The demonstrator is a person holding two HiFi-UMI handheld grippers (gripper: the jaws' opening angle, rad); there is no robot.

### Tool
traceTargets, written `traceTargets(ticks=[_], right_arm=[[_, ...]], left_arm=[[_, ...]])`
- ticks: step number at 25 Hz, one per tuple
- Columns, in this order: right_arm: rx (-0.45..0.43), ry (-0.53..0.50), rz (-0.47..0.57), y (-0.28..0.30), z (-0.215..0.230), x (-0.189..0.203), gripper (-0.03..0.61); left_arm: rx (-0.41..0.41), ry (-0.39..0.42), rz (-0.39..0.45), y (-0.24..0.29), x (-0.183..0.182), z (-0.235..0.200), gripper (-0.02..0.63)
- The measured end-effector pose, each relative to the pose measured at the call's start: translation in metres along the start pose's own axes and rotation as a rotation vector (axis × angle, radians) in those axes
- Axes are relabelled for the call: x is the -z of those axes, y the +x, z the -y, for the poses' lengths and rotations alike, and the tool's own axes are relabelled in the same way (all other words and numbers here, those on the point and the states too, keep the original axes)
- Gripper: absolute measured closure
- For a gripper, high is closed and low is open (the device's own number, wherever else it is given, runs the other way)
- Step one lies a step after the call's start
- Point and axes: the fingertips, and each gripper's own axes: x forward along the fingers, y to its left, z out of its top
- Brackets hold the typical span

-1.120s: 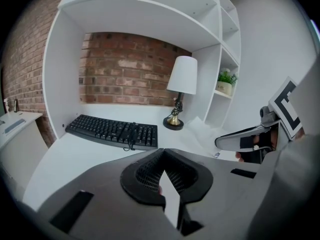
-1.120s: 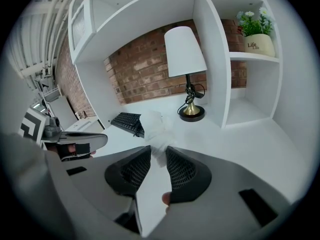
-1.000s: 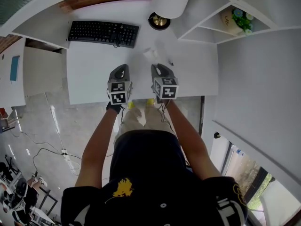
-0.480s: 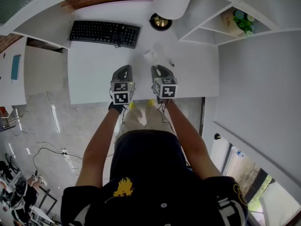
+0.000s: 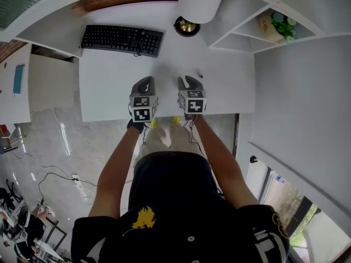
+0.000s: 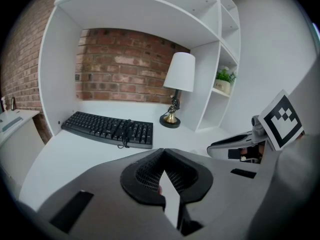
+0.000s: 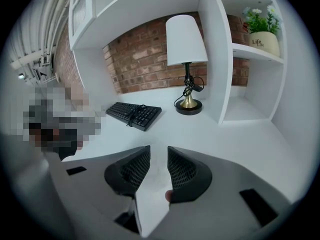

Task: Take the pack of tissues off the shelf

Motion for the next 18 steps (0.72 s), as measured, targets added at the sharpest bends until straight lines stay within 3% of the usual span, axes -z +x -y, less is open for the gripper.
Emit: traceTargets(ticks=[9, 18], right_arm=[[0.021, -0.001, 0.046, -0.019, 0.007, -0.014, 0.517], [0.039, 0.003, 0.182, -0.056, 0.016, -0.073, 0.574]], left_arm=[[0.003, 0.005, 0.018, -0.012, -0.009, -0.002, 0.595], [-0.021, -0.008, 0.111, -0.032, -0.057, -0.003, 0.595]])
